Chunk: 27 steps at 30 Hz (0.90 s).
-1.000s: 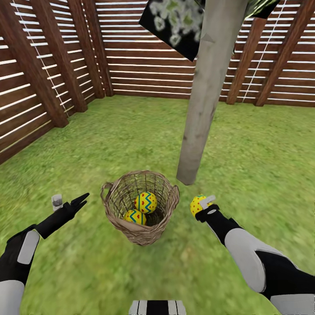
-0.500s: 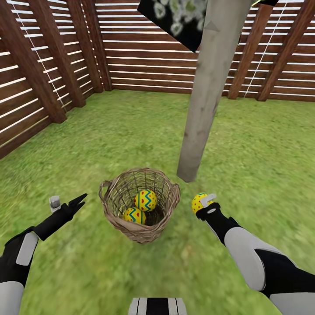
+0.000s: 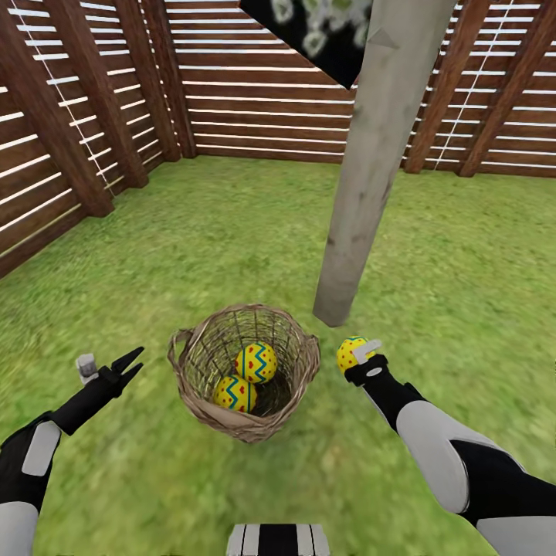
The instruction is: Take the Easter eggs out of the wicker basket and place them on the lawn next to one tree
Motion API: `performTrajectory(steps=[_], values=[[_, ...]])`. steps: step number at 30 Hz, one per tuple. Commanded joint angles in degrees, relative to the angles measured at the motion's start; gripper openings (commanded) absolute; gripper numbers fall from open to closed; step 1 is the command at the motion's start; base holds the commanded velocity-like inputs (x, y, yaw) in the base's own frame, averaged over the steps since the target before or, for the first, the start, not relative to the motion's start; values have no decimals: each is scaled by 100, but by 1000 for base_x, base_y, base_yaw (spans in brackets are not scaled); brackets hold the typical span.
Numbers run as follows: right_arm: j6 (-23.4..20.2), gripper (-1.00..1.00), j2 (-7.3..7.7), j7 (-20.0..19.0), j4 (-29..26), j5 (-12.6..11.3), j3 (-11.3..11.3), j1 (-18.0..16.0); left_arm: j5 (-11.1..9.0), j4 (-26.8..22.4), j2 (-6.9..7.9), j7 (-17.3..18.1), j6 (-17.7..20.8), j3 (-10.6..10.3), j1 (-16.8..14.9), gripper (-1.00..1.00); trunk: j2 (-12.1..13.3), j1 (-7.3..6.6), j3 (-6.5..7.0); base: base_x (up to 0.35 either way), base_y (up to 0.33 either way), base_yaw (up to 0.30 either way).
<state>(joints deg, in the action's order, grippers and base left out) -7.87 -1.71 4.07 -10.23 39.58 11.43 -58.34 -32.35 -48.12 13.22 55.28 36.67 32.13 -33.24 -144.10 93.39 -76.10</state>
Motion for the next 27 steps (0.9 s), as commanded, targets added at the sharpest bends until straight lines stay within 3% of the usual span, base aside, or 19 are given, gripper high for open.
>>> performTrajectory(steps=[1, 13, 19, 27], values=[[-22, -100, -5, 6, -5, 59, 44, -2, -26, 2, 3, 8, 42, 4, 0, 100, -3, 1, -27, 0, 0, 0], [-126, -100, -28, 50, 13, 20, 61, -2, -26, -3, 0, 9, 42, 4, 1, 100, -19, 32, -292, 0, 0, 0], [-132, -100, -46, 498, -3, -10, 70, -2, -26, 0, -2, 9, 42, 4, 0, 100, -27, 48, -425, 0, 0, 0], [-120, -100, -45, 508, 22, 0, 70, -2, -32, 18, 5, 34, 44, 13, 0, 100, -27, 48, -425, 84, 0, 0]])
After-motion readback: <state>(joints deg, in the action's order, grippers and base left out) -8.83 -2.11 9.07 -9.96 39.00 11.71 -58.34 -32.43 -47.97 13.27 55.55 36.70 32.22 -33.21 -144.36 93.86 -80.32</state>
